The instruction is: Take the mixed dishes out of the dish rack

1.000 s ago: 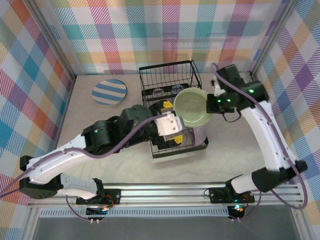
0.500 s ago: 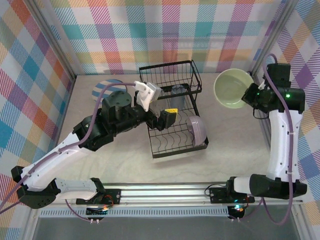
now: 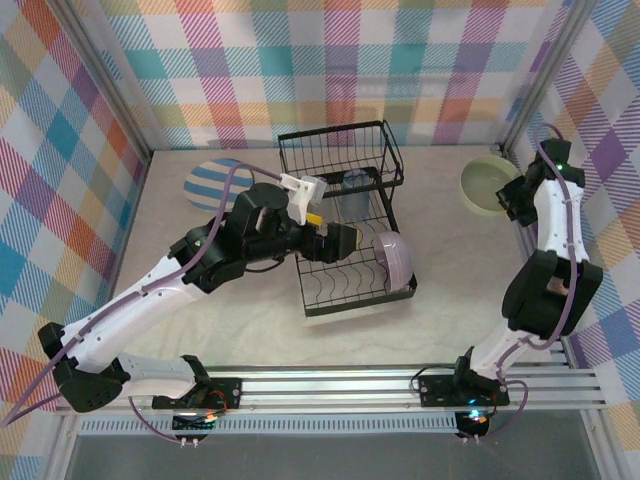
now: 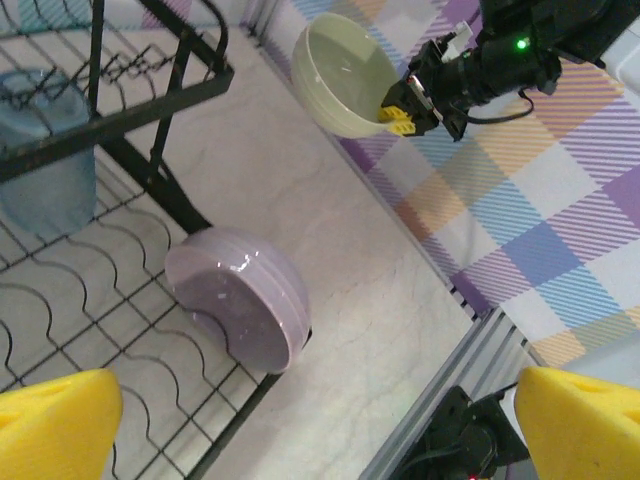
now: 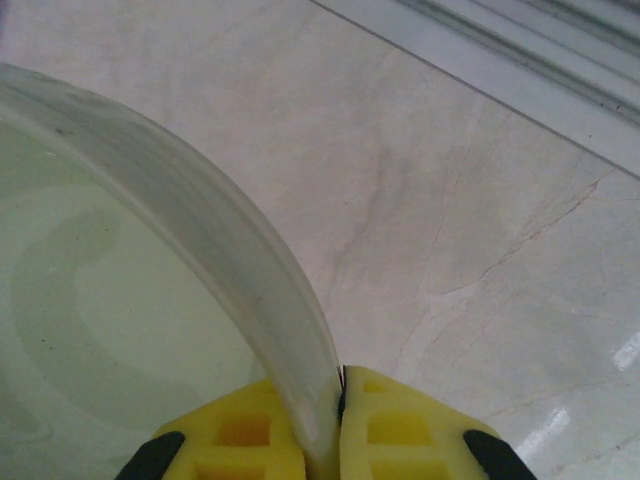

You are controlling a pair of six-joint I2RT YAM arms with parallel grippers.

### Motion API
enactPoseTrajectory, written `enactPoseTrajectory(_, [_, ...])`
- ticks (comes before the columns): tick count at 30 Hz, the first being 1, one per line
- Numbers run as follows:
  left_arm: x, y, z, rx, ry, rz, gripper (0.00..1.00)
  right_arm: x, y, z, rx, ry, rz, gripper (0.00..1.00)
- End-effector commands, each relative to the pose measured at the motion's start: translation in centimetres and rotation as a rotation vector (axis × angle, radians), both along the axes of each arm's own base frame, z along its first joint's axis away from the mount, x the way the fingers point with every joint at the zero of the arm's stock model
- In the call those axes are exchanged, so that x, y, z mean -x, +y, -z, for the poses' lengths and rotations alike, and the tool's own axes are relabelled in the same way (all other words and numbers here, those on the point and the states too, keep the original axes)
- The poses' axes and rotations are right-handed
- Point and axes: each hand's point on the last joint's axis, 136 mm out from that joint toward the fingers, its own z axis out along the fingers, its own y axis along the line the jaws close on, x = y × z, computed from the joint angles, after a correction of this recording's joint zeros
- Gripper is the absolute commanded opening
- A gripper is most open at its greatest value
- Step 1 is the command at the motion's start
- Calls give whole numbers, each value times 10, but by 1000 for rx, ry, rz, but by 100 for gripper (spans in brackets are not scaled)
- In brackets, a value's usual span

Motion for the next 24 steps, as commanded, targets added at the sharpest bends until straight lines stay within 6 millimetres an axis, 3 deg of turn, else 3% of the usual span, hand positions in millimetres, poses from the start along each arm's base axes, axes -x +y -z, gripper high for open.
enactPoseTrajectory(1, [4,10,13,-19,94,-27,100,-45,-9,-23,-2,-179,27,0])
enactPoseTrajectory(9, [6,8,42,-71,193,-39,100,-81,-20,24,-5,-108,-4,0])
enactPoseTrajectory(18, [2,6,56,-87,228,-63,100,-112,-17,48,11,-50,-35,0])
enactPoseTrajectory(24, [0,7,61,-99,234,-79,100,-121,-14,61,26,9,-31,0])
